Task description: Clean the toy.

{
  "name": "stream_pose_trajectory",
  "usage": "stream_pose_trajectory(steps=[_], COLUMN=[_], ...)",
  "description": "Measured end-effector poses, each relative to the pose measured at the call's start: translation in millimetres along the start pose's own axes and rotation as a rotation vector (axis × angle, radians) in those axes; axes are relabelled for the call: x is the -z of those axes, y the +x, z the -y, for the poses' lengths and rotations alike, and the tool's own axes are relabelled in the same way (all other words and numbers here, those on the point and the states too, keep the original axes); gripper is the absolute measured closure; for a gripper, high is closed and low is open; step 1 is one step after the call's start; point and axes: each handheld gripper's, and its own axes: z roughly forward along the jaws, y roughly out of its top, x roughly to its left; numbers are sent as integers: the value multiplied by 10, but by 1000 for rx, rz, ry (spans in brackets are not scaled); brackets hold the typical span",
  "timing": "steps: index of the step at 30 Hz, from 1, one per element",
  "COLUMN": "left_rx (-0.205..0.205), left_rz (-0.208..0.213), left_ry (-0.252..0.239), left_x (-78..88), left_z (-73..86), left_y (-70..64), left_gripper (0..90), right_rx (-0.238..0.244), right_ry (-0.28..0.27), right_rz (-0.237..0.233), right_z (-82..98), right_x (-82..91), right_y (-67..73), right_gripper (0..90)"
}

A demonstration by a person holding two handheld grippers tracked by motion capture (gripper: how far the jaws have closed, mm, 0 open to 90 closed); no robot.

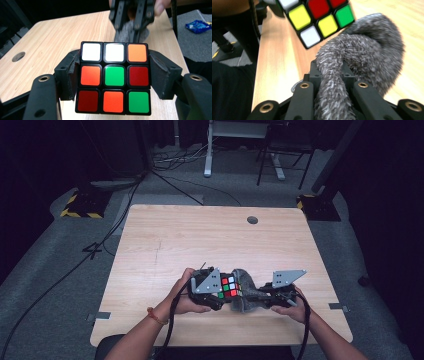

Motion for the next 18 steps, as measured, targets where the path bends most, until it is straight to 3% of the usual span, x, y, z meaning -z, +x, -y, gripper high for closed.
stream_pose_trajectory(steps=[6, 10, 15, 18], left_rx=[14, 38, 34, 25], left_rz=[22, 34, 28, 12], left_ry=[-39, -47, -12, 47], left_x=[50, 58, 24, -60], left_z=[-2, 23, 36, 43], left_y=[10, 37, 44, 21], left_gripper=[332, 329, 321, 294], right_rx=[8, 12, 35, 52], right_ry=[-83, -135, -166, -161], right_rz=[-82, -96, -89, -98], right_z=[-26, -44, -85, -95], right_x=[40, 111, 159, 145], right_y=[49, 52, 82, 113], right_gripper=[779, 780, 781, 781])
